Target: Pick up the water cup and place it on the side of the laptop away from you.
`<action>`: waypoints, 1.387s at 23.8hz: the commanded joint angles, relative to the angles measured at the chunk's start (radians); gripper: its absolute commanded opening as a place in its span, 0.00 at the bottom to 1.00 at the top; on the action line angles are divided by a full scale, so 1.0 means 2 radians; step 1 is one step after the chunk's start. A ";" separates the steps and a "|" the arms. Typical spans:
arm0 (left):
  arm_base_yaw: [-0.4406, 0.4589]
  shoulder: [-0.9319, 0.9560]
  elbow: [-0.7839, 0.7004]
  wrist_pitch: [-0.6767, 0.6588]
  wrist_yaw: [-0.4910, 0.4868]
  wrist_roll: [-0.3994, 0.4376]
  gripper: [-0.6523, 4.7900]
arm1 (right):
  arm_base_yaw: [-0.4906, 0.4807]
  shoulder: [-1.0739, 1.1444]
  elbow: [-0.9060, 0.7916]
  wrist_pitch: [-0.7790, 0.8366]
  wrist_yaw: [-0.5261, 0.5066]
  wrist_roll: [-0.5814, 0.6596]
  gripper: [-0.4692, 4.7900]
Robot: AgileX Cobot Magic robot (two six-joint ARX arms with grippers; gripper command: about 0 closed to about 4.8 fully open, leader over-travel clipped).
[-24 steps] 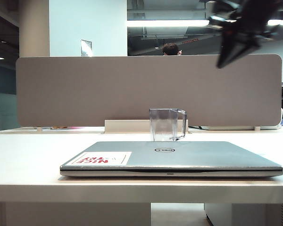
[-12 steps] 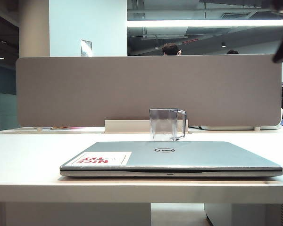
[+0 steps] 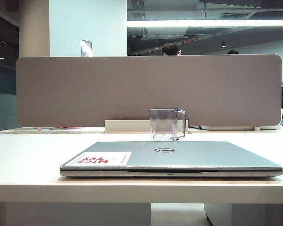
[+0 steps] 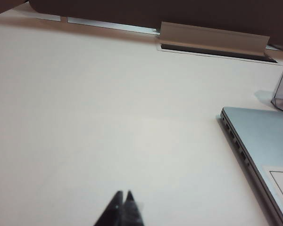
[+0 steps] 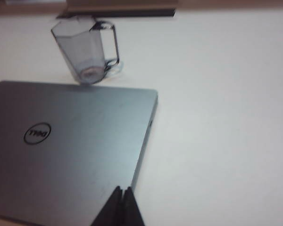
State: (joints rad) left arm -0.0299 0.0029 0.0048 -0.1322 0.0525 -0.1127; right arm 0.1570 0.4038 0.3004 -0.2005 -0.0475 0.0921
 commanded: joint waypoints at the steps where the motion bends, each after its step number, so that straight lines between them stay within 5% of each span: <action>1: 0.000 0.001 0.002 0.003 0.002 -0.002 0.11 | 0.000 -0.051 -0.017 0.009 0.033 0.009 0.07; 9: 0.000 0.001 0.002 0.003 0.002 -0.002 0.11 | 0.000 -0.153 -0.075 -0.012 0.077 0.026 0.07; 15: 0.000 0.001 0.002 0.003 0.002 -0.002 0.11 | -0.014 -0.188 -0.105 -0.028 0.075 0.025 0.07; 20: 0.000 0.001 0.002 0.003 0.002 -0.002 0.11 | -0.075 -0.202 -0.131 -0.002 0.009 0.025 0.07; 33: 0.000 0.001 0.002 0.003 0.002 -0.002 0.11 | -0.088 -0.202 -0.150 0.074 0.039 -0.023 0.07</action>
State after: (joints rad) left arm -0.0299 0.0036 0.0048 -0.1322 0.0528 -0.1127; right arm -0.0174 0.0013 0.0067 -0.0654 0.0139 0.0666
